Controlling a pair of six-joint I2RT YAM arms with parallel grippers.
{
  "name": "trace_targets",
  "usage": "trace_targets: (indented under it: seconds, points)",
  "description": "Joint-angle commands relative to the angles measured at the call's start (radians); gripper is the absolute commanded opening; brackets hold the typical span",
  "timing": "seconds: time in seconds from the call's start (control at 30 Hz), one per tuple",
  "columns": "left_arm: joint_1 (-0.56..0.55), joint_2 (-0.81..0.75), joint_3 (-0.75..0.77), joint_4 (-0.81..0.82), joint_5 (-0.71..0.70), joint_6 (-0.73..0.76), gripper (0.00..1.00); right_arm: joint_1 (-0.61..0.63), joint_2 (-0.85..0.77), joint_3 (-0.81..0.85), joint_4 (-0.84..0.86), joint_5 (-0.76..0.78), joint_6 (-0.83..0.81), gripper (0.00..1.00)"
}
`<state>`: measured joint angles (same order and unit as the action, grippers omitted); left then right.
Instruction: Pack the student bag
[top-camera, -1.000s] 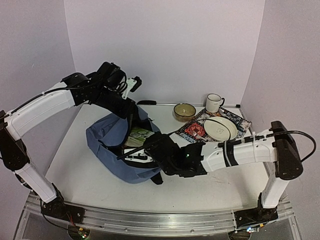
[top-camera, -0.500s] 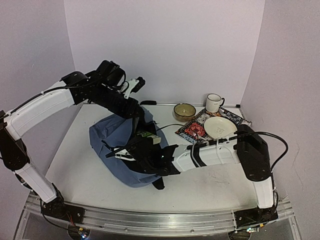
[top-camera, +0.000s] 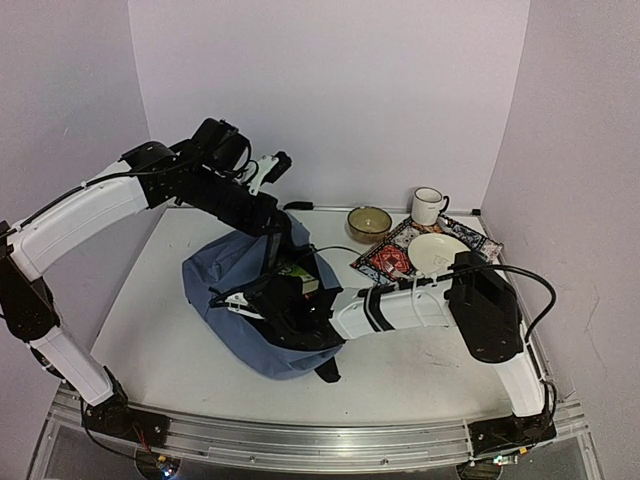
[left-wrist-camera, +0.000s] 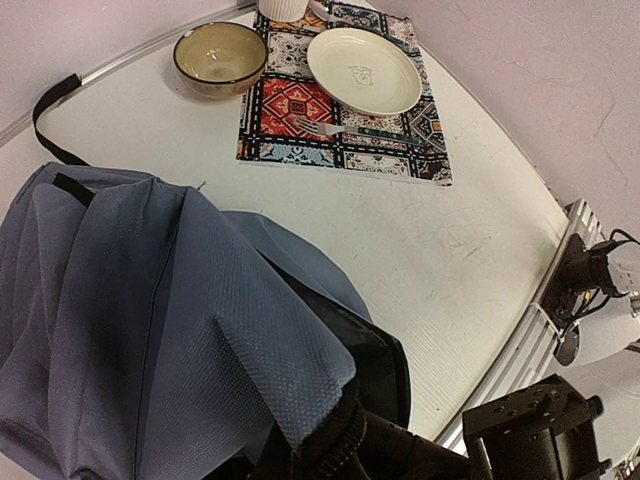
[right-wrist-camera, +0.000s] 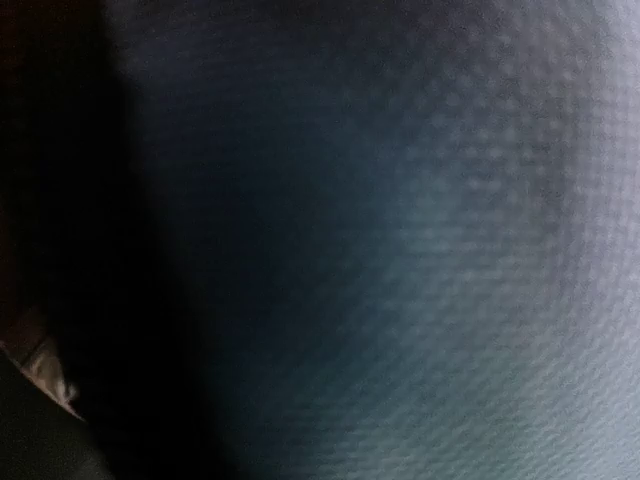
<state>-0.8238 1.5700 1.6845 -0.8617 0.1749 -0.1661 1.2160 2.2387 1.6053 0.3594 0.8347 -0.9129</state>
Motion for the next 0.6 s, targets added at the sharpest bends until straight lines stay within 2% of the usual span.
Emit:
trace_targets:
  seconds: [0.0,0.33,0.57]
  points:
    - [-0.009,-0.025,0.027,0.118,-0.034,-0.007,0.0,-0.004,-0.083,0.015,-0.134,-0.067,0.172,0.5]
    - [-0.008,0.007,0.03,0.123,-0.055,-0.003,0.02,0.004,-0.234,-0.083,-0.305,-0.248,0.306,0.78]
    - [-0.008,0.022,0.011,0.128,-0.043,-0.003,0.04,0.004,-0.305,-0.123,-0.395,-0.338,0.385,0.87]
